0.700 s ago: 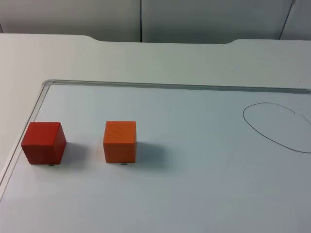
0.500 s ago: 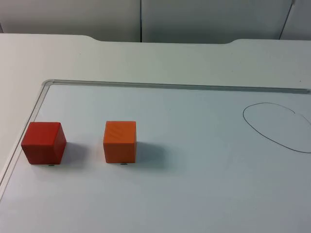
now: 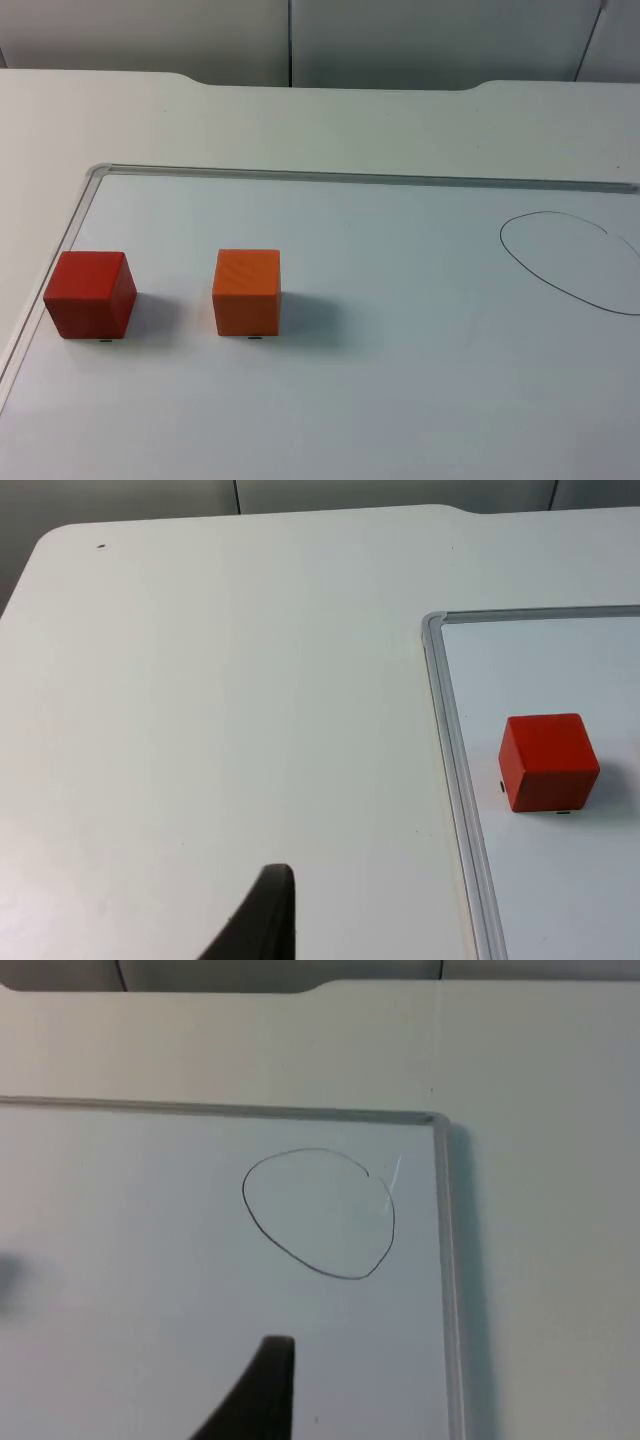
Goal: Pick up one cube with the left hand and another cube with the right hand. First place the cube in the right hand at the target position, then stack the cube in the left hand on top.
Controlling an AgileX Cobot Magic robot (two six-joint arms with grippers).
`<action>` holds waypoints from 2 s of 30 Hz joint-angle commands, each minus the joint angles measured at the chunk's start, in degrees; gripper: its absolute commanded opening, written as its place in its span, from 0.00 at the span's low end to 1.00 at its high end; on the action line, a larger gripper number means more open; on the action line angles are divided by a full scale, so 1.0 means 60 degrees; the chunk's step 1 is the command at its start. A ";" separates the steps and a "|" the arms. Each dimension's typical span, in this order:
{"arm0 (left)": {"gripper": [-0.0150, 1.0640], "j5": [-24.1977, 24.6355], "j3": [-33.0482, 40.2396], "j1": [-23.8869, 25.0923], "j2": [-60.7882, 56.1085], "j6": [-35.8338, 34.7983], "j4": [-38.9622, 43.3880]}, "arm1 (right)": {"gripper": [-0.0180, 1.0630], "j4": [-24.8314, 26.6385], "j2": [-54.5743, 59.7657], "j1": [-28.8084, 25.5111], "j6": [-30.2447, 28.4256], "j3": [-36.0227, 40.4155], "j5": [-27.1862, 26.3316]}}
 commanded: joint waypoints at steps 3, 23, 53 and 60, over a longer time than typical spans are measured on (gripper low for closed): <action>0.99 -0.0024 0.0022 -0.0002 -0.0044 -0.0040 -0.0009 | 0.97 0.0050 0.1474 -0.0061 -0.0296 -0.0920 -0.0903; 0.99 -0.0024 0.0022 -0.0002 -0.0044 -0.0040 -0.0009 | 0.97 0.4933 0.9026 -0.0043 -0.3684 -0.6353 -0.0244; 0.99 -0.0024 0.0022 -0.0002 -0.0044 -0.0040 -0.0009 | 0.97 0.0407 1.7310 0.7274 -0.5797 -1.0968 -0.0008; 0.99 -0.0024 0.0022 -0.0002 -0.0044 -0.0040 -0.0009 | 0.97 0.0269 1.8293 0.7644 -0.6060 -1.0968 -0.0479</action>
